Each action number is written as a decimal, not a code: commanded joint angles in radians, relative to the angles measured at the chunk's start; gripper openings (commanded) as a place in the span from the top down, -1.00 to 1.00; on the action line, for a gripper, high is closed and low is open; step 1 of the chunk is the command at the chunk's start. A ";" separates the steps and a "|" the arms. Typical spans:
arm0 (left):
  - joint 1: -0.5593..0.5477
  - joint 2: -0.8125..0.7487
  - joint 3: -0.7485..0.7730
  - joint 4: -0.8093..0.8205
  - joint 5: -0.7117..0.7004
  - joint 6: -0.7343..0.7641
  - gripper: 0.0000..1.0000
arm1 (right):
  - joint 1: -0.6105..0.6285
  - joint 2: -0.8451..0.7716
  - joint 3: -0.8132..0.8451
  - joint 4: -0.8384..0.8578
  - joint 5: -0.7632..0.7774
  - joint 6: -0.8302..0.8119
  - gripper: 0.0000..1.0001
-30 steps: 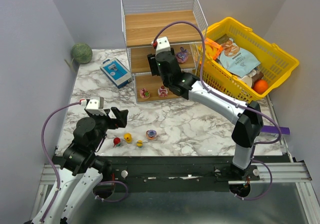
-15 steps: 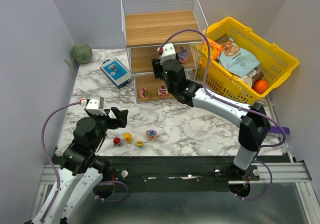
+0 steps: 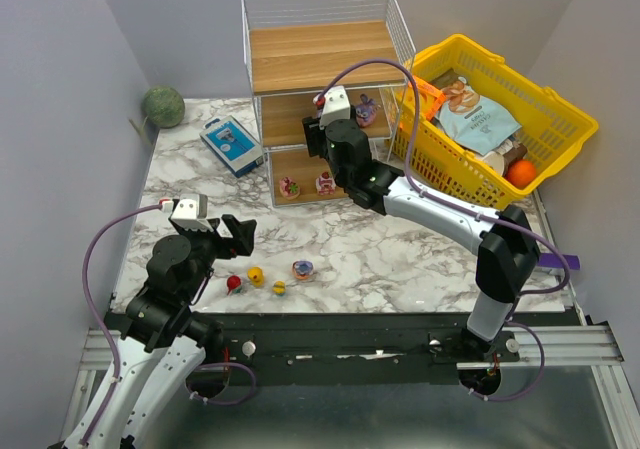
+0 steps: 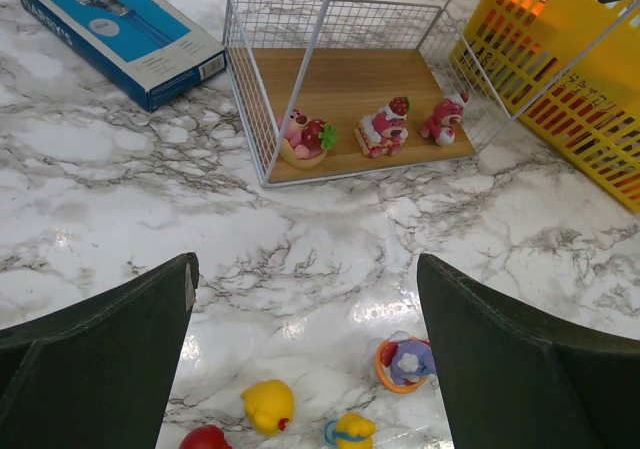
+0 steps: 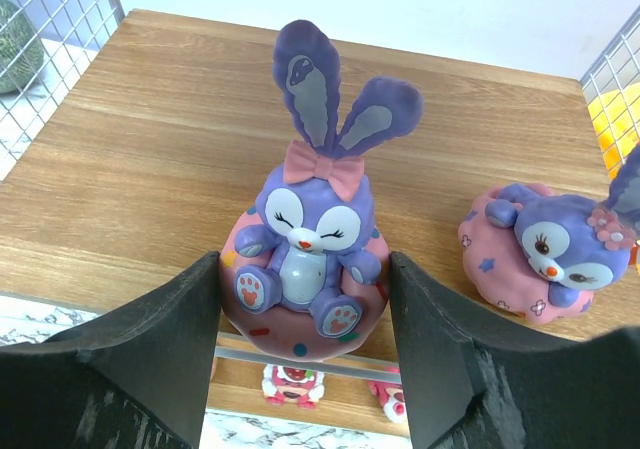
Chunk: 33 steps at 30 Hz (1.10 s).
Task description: Place and organize the plastic toys onto the shelf
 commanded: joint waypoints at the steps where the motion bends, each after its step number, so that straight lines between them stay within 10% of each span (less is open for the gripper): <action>1: 0.005 -0.002 -0.004 -0.016 -0.020 0.003 -0.98 | -0.005 0.011 0.017 0.020 0.019 0.023 -0.11; 33: 0.005 -0.012 -0.004 -0.021 -0.030 0.000 -0.98 | -0.007 0.014 -0.006 0.068 0.016 0.019 -0.60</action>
